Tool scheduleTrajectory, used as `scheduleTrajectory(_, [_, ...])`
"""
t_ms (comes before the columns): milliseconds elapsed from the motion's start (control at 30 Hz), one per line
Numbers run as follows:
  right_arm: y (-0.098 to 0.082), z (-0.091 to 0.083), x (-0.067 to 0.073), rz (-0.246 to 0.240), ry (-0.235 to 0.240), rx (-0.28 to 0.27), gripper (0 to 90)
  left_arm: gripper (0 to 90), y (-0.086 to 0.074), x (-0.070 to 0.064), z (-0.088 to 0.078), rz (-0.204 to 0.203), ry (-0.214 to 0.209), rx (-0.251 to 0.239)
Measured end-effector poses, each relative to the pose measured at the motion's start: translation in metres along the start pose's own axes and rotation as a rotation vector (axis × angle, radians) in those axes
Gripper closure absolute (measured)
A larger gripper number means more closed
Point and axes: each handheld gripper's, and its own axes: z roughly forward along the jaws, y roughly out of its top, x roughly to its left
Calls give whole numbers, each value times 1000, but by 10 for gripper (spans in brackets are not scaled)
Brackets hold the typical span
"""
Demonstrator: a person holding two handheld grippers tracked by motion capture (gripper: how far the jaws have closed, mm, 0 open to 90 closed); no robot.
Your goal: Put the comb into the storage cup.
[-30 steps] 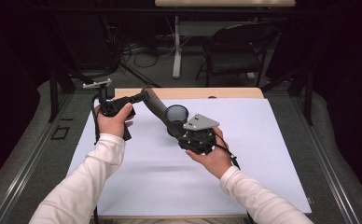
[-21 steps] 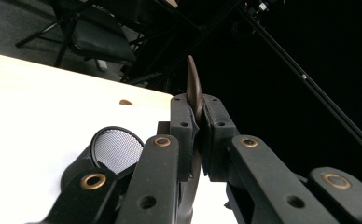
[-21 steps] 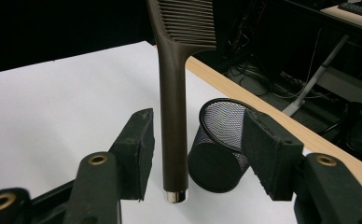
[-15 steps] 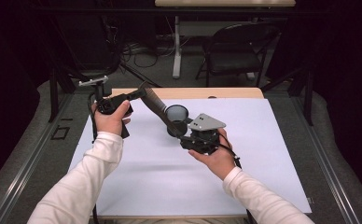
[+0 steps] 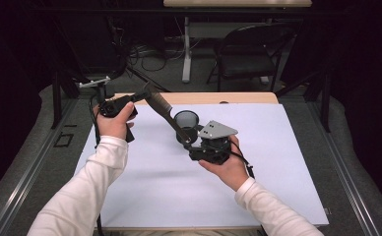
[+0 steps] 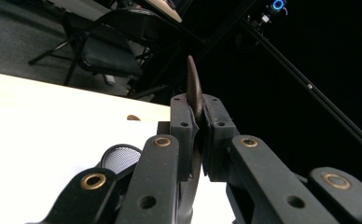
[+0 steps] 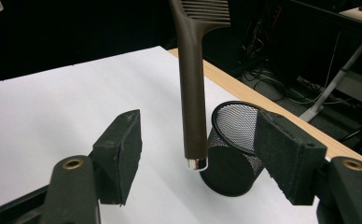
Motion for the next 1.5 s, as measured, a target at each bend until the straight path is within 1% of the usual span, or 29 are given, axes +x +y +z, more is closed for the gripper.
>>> scheduleTrajectory(133, [1,-2,0,8,9,2,330,846,2,-1,0,2,4,-6])
scheduleTrajectory(233, [1,-3,-3,29,17,6,325,846,4,-2,1,5,7,-13])
scheduleTrajectory(300, [1,-3,-4,45,20,1,306,846,5,-3,1,9,8,-16])
scheduleTrajectory(433, [1,-2,-7,57,8,8,250,846,7,-5,3,13,9,-25])
scheduleTrajectory(467, [1,-1,-8,58,9,13,243,847,8,-4,3,18,9,-26])
scheduleTrajectory(633, [0,-1,-10,65,6,23,232,847,12,-5,6,18,9,-35])
scheduleTrajectory(700, [0,-1,-10,61,7,25,228,846,13,-6,7,22,11,-40])
scheduleTrajectory(767, [1,-1,-10,53,-4,24,213,847,14,-6,7,27,13,-43])
scheduleTrajectory(867, [1,-1,-11,72,11,30,178,846,16,-7,8,40,26,-46])
scheduleTrajectory(900, [1,-1,-11,77,14,33,171,847,17,-7,9,38,30,-51])
scheduleTrajectory(1000, [0,-1,-11,72,2,44,150,846,19,-5,9,38,33,-56])
scheduleTrajectory(1167, [0,-2,-10,70,20,51,137,846,21,-3,10,37,37,-63])
scheduleTrajectory(1233, [0,-3,-10,66,26,50,119,846,21,-2,11,42,38,-69])
scheduleTrajectory(1300, [1,-3,-10,55,21,48,116,846,22,-2,11,46,41,-74])
scheduleTrajectory(1400, [1,-3,-11,70,15,38,96,847,23,-1,12,46,46,-80])
scheduleTrajectory(1500, [1,-3,-12,75,-9,33,84,846,24,-1,12,51,47,-84])
